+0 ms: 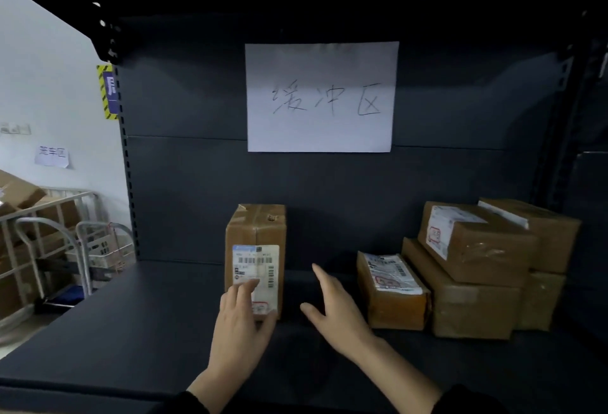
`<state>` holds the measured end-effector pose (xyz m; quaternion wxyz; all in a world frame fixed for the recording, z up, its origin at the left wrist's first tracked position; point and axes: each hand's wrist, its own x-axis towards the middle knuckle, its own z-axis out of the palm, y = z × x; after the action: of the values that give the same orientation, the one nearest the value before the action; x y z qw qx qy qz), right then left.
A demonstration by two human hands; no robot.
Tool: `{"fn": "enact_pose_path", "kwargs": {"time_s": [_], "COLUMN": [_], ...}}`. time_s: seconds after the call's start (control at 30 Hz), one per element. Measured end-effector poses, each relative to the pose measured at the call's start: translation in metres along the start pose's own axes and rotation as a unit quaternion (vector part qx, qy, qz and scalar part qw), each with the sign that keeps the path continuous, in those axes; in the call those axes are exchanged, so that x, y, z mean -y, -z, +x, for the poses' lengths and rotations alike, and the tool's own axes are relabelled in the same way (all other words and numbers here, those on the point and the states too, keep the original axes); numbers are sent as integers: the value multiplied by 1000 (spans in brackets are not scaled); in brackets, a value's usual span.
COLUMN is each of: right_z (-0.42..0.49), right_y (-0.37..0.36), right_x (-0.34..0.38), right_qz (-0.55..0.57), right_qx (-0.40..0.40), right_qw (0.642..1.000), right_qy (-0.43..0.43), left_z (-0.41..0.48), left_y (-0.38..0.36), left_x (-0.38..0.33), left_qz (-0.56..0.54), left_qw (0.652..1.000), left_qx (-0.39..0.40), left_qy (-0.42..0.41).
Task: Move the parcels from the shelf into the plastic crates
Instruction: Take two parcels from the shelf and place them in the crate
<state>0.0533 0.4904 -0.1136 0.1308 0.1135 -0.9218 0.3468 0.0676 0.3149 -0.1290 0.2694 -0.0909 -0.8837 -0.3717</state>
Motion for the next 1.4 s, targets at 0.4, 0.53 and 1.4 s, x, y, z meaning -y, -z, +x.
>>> {"fn": "enact_pose_path", "kwargs": {"time_s": [0.4,0.53,1.4], "right_z": [-44,-41,-54], "right_y": [82,79,30], "right_x": [-66,-69,-51], "right_qz": [-155,-164,149], "right_qx": [-157,-158,-131], "right_qw": [974,972,974], "right_qy": [-52,-60,-108], "left_z": [20,36,-4], "left_y": [-96,-117,-45], "left_x": [-87,-106,-43], "left_qz": [-86,-149,-241], "left_qw": [983,963,948], "left_qx": [162,214,200], "left_qy": [-9,67,54]}}
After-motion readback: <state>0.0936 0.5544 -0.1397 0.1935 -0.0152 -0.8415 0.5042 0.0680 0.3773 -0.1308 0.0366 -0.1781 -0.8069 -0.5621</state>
